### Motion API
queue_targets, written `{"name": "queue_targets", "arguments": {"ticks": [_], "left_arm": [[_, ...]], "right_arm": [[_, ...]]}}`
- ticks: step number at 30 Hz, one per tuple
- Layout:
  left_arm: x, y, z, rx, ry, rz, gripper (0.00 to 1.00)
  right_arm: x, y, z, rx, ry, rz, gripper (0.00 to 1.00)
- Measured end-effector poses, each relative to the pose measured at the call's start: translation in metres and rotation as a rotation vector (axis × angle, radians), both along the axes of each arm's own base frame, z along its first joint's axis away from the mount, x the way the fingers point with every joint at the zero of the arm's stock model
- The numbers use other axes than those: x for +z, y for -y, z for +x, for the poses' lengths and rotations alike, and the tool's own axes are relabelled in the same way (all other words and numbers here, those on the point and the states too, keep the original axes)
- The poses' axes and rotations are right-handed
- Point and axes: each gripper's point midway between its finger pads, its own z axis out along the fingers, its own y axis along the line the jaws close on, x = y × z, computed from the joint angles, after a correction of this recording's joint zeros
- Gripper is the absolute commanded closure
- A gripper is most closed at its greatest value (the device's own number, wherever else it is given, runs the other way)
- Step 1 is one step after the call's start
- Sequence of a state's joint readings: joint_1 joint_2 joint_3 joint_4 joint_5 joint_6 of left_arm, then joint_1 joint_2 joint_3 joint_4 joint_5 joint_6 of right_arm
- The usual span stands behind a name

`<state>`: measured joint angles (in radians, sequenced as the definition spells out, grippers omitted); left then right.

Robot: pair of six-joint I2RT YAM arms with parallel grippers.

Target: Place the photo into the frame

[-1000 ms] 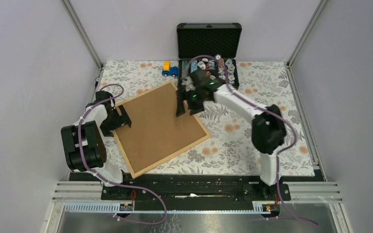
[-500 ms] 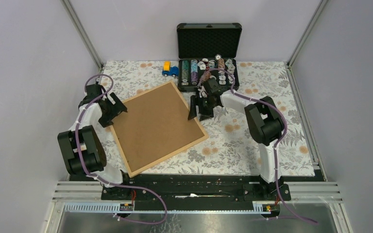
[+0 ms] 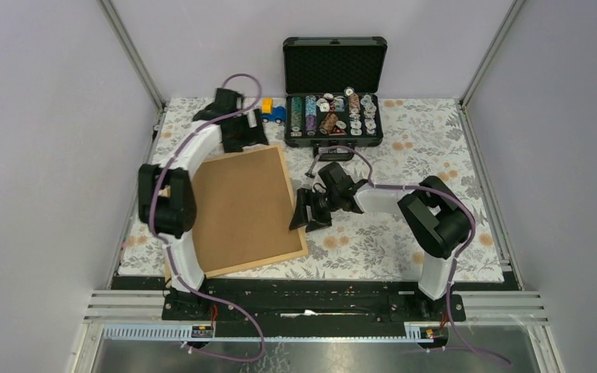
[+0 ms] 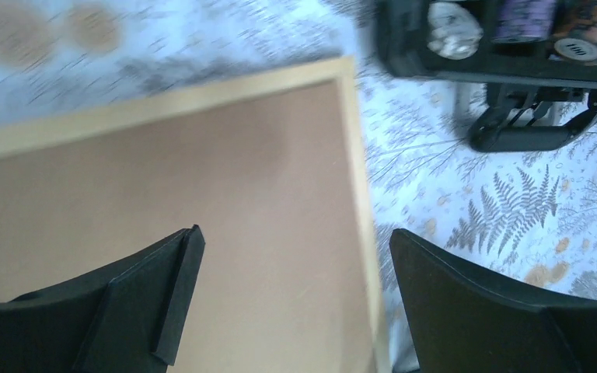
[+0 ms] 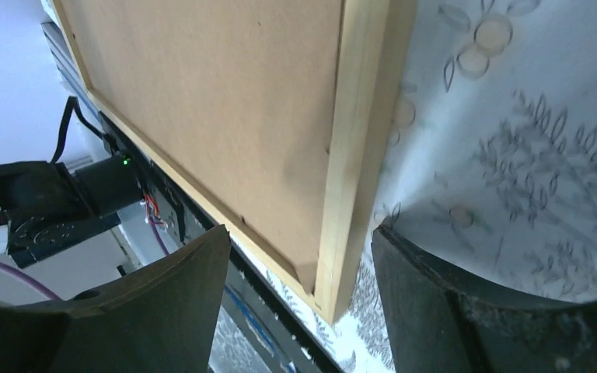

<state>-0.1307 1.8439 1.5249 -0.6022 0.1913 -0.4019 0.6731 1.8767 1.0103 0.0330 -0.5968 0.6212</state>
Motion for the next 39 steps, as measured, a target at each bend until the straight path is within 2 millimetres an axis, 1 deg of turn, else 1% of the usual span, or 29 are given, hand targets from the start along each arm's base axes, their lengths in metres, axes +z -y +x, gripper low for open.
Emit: {"name": "queue_targets", "arguments": {"ticks": [1,2,3,5,7,10,11,12,14,16,19,24,28,32,34,39], "left_arm": [[-0.001,0.016,0.009,-0.034,0.007,0.015,0.01],[-0.004,0.034,0.016,-0.067,0.007,0.037,0.01],[-0.009,0.051,0.023,-0.096,0.008,0.062,0.01],[-0.020,0.074,0.031,-0.128,0.000,0.116,0.01],[-0.035,0.093,0.031,-0.150,-0.014,0.183,0.06],[-0.054,0.108,0.022,-0.162,-0.048,0.282,0.11],[-0.059,0.111,0.018,-0.160,-0.061,0.308,0.15],[-0.063,0.112,0.016,-0.153,-0.070,0.325,0.19],[-0.069,0.108,0.015,-0.120,-0.086,0.359,0.25],[-0.074,0.097,0.016,-0.074,-0.103,0.397,0.26],[-0.081,0.087,0.020,-0.024,-0.116,0.432,0.28],[-0.090,0.080,0.026,0.023,-0.134,0.470,0.28],[-0.088,0.081,0.029,0.040,-0.129,0.489,0.30],[-0.089,0.075,0.026,0.068,-0.141,0.522,0.32],[-0.090,0.073,0.024,0.076,-0.145,0.529,0.33],[-0.091,0.072,0.023,0.094,-0.138,0.533,0.36]], "right_arm": [[0.000,0.000,-0.008,0.006,-0.009,-0.004,0.24],[0.002,0.002,-0.012,0.003,-0.013,-0.008,0.24],[0.004,0.006,-0.010,-0.016,-0.012,-0.017,0.24],[0.009,0.018,0.008,-0.076,0.005,-0.021,0.25],[0.012,0.034,0.031,-0.152,0.017,-0.027,0.26],[0.012,0.057,0.062,-0.244,0.011,-0.038,0.27],[0.013,0.061,0.071,-0.262,0.012,-0.039,0.28],[0.013,0.061,0.077,-0.268,0.013,-0.037,0.28],[0.012,0.057,0.082,-0.263,0.014,-0.033,0.28],[0.010,0.052,0.083,-0.253,0.010,-0.032,0.28],[0.004,0.051,0.082,-0.246,0.000,-0.040,0.29],[-0.002,0.052,0.080,-0.242,-0.014,-0.052,0.29],[-0.002,0.052,0.080,-0.238,-0.010,-0.052,0.30],[-0.003,0.052,0.080,-0.238,-0.010,-0.052,0.30],[-0.003,0.052,0.080,-0.237,-0.012,-0.051,0.32],[-0.004,0.043,0.090,-0.214,0.003,-0.067,0.33]]}}
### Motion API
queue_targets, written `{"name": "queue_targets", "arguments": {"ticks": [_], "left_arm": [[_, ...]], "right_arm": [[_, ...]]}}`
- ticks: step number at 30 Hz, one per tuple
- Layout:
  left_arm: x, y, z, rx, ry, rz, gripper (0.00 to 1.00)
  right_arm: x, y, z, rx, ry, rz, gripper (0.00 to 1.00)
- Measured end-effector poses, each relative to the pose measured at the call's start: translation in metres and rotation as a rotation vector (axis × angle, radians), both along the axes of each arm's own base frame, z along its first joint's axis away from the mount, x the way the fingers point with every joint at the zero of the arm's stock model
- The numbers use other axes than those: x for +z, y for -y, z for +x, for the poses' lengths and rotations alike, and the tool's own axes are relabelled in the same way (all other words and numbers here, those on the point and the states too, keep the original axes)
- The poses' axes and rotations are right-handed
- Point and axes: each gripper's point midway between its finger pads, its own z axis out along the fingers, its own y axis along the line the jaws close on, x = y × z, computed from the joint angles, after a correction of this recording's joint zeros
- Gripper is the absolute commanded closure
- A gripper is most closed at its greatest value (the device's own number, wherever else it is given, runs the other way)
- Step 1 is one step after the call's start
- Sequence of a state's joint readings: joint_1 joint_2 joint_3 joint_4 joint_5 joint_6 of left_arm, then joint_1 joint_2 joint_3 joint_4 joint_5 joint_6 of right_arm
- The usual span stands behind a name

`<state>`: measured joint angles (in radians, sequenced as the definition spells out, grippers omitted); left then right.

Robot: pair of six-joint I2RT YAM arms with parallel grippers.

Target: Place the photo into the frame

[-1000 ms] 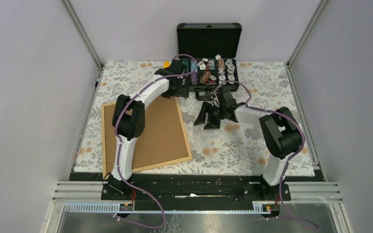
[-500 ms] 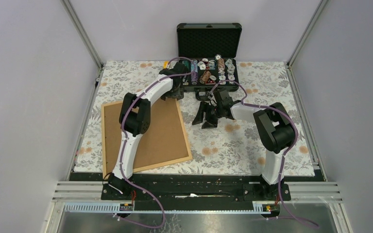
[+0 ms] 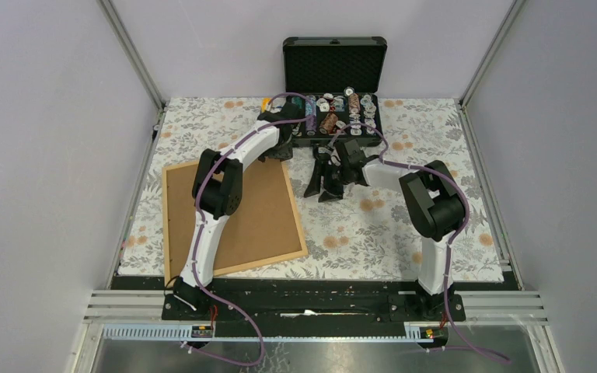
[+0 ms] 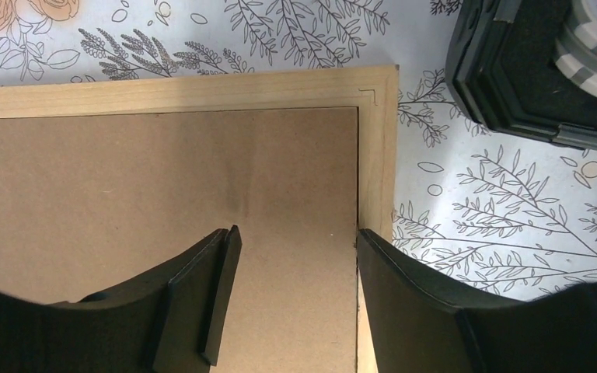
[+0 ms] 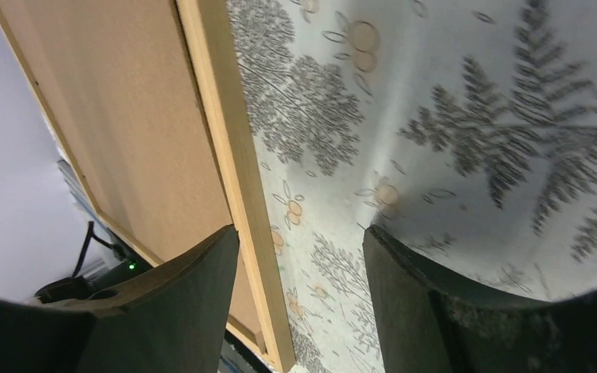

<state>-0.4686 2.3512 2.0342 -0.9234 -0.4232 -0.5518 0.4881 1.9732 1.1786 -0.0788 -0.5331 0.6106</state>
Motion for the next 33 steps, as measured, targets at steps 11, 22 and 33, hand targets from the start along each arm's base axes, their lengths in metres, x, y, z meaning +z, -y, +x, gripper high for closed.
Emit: {"name": "queue_targets", "arguments": {"ticks": [11,22,33], "left_arm": [[0.000,-0.003,0.000,0.005,0.013,0.025,0.55],[0.012,-0.024,-0.024,-0.012,-0.037,0.102,0.63],[0.044,-0.033,-0.026,-0.043,-0.012,0.089,0.20]], "right_arm": [[-0.001,-0.038,-0.008,0.098,0.087,-0.118,0.36],[-0.003,-0.039,0.003,0.075,0.095,-0.145,0.36],[-0.002,-0.054,0.018,0.082,0.118,-0.126,0.31]]}}
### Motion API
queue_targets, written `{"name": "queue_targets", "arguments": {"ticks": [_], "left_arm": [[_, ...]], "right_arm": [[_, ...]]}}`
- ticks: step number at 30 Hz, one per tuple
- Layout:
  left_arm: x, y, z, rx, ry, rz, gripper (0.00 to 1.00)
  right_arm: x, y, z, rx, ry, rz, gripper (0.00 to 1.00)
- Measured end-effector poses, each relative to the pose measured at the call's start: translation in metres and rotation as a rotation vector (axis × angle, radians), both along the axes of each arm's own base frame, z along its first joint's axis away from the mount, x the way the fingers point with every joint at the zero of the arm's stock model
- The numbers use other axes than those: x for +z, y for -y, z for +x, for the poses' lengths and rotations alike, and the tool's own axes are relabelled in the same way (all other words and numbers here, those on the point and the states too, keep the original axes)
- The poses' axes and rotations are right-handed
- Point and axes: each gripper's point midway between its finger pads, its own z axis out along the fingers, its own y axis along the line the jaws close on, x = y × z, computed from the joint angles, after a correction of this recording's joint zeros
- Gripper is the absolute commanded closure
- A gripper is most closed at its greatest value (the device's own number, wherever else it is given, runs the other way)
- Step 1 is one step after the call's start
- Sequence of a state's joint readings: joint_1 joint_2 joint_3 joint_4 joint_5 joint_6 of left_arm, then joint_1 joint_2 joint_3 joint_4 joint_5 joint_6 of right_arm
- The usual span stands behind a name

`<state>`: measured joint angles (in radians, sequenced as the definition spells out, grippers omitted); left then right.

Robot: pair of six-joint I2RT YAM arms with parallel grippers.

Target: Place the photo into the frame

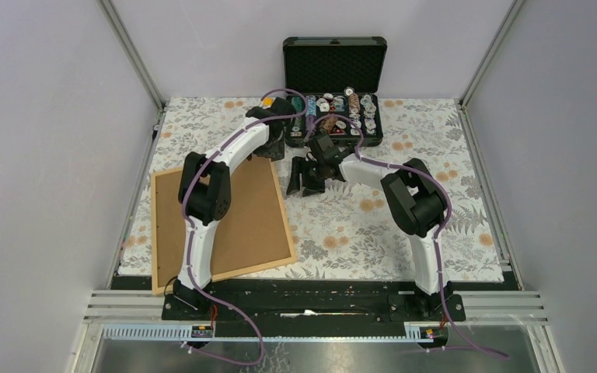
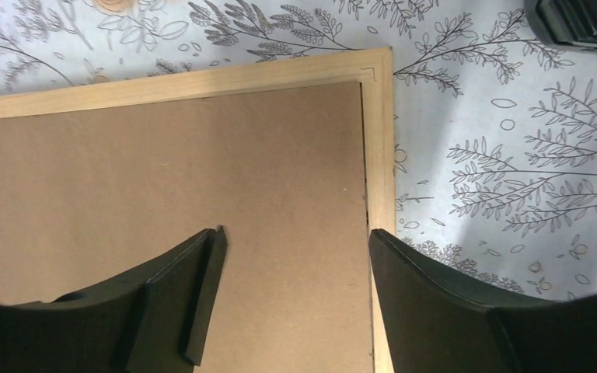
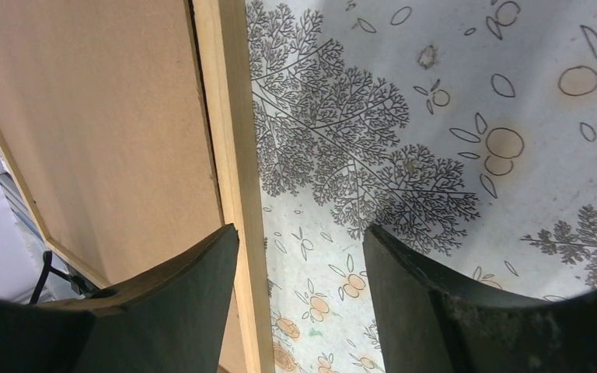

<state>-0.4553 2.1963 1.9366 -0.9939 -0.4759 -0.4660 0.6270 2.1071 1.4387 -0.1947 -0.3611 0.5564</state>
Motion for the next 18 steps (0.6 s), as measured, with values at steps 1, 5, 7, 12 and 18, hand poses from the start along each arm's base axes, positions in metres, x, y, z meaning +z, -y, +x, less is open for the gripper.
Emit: {"name": "queue_targets", "arguments": {"ticks": [1,5,7,12,18], "left_arm": [[-0.001,0.000,0.000,-0.004,-0.006,-0.012,0.18],[-0.003,-0.005,0.007,0.005,-0.030,-0.111,0.10],[0.000,-0.009,0.016,0.003,-0.031,-0.178,0.05],[0.008,-0.011,0.046,-0.087,-0.010,-0.281,0.02],[-0.012,0.013,0.060,-0.244,-0.034,-0.350,0.11]], "right_arm": [[0.000,-0.001,0.000,0.002,0.001,0.003,0.31],[0.001,-0.007,-0.005,0.031,-0.002,0.042,0.30],[0.001,-0.011,-0.011,0.053,-0.005,0.068,0.30],[0.002,-0.018,-0.037,0.120,-0.030,0.100,0.31],[0.001,-0.022,-0.055,0.162,-0.056,0.117,0.31]]}}
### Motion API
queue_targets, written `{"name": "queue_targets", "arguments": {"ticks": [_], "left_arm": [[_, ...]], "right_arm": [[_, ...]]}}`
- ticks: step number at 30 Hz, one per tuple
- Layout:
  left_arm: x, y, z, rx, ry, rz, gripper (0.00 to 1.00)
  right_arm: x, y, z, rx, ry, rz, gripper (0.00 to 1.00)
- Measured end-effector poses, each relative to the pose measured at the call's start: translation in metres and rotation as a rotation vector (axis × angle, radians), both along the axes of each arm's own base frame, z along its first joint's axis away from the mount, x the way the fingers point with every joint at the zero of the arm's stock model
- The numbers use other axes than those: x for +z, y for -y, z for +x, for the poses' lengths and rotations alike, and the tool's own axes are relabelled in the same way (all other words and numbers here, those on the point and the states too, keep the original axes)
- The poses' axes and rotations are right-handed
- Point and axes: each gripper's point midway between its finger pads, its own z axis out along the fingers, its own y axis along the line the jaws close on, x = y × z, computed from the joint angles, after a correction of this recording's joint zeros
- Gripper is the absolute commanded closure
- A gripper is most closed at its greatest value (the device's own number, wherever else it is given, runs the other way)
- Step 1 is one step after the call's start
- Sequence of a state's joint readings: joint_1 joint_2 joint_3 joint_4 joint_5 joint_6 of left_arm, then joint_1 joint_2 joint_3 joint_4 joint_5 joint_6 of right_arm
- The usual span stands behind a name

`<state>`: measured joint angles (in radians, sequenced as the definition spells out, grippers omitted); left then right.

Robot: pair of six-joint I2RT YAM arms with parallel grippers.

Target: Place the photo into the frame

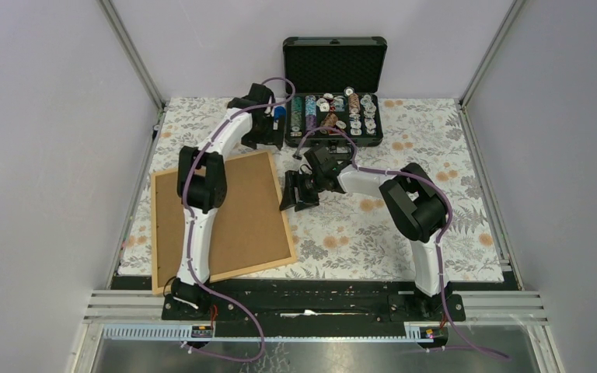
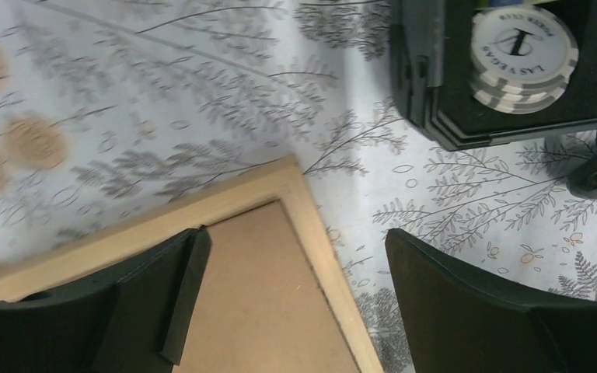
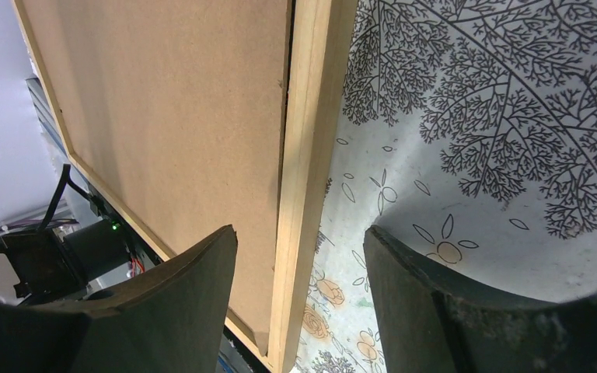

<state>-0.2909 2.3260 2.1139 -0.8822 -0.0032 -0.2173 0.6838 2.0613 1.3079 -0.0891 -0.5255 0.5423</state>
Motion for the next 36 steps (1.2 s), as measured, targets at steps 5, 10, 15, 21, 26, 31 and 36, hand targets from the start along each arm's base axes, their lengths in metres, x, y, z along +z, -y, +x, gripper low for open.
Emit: {"name": "queue_targets", "arguments": {"ticks": [5,10,15,21,26,31,36], "left_arm": [[-0.024,0.017,0.002,-0.053,-0.034,-0.045,0.24],[-0.028,0.019,0.008,-0.042,-0.032,-0.051,0.37],[-0.032,0.015,0.005,-0.039,-0.041,-0.030,0.38],[-0.033,0.015,0.003,-0.055,-0.051,-0.039,0.42],[-0.030,0.015,-0.004,-0.072,-0.082,-0.120,0.47],[-0.026,0.010,-0.022,-0.061,-0.153,-0.209,0.53],[-0.022,0.012,-0.033,-0.061,-0.206,-0.286,0.58]], "right_arm": [[0.000,0.000,0.000,-0.001,0.002,0.002,0.31],[0.000,0.000,0.000,-0.001,0.002,0.002,0.31],[0.000,0.000,0.000,-0.001,0.002,0.002,0.32],[0.000,0.001,0.000,-0.001,0.002,0.001,0.32],[0.000,0.001,0.000,-0.001,0.002,0.001,0.32],[0.000,0.003,0.002,-0.009,0.000,-0.002,0.34],[-0.001,0.011,0.010,-0.052,-0.026,-0.024,0.40]]}}
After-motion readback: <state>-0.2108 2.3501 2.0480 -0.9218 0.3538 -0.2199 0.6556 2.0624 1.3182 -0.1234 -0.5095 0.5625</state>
